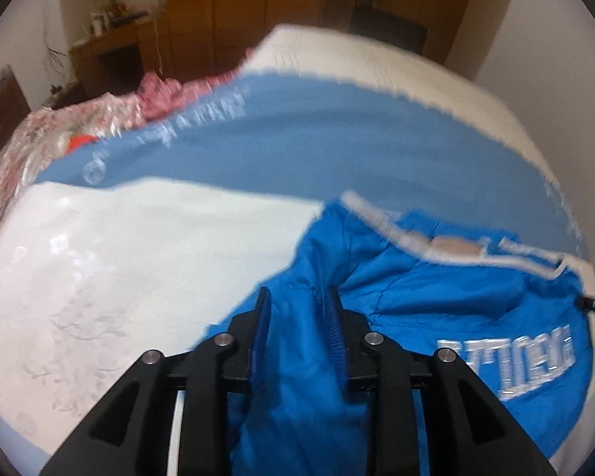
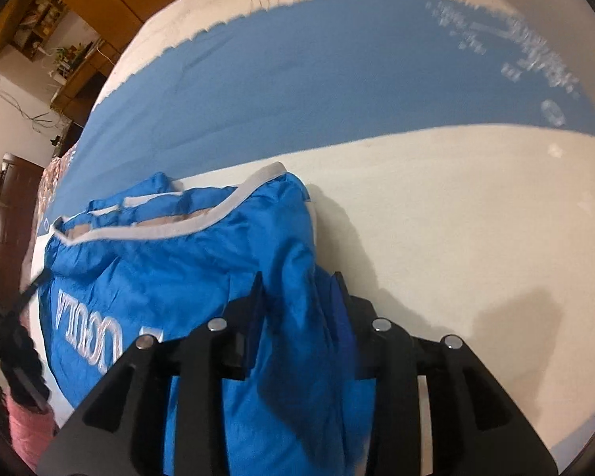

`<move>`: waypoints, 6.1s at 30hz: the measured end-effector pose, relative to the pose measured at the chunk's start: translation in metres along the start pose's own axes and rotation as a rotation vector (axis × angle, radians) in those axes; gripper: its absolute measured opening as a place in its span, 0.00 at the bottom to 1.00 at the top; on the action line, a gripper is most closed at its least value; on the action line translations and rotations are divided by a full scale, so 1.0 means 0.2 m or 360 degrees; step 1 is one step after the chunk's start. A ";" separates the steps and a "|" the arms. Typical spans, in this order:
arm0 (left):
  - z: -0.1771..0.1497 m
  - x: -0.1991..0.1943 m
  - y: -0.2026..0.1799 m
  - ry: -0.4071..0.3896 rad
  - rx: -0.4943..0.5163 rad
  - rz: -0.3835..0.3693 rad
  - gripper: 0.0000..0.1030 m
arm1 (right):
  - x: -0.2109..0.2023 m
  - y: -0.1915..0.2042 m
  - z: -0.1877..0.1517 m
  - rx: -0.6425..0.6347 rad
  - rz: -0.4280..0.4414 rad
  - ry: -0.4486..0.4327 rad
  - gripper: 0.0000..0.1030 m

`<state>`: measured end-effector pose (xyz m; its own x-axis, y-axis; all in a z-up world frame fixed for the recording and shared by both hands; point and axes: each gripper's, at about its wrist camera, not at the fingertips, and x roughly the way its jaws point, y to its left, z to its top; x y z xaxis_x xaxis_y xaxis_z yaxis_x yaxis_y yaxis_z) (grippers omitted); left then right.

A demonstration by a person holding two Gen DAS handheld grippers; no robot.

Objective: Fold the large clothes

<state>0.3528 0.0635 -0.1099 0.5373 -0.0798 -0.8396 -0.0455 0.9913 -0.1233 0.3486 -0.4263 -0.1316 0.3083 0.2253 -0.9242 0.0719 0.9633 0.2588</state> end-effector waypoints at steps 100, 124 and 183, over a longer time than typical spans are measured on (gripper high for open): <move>-0.34 -0.19 0.16 0.0104 -0.0304 -0.0420 0.10 | -0.11 -0.07 -0.40 0.0103 0.0490 0.0025 0.18; -1.11 -0.85 0.19 0.0196 -0.0138 -0.0438 0.12 | -0.59 -0.09 -1.29 0.0028 0.0404 0.0156 0.19; -1.14 -0.75 -0.43 -0.0018 0.0290 -0.0267 0.30 | -0.36 0.45 -1.34 -0.0128 -0.0012 -0.0333 0.27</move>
<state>0.0843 -0.0329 -0.0939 0.5341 -0.2446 -0.8093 0.1973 0.9669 -0.1620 0.0797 -0.3159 -0.1175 0.4989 0.1907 -0.8454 0.0018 0.9753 0.2210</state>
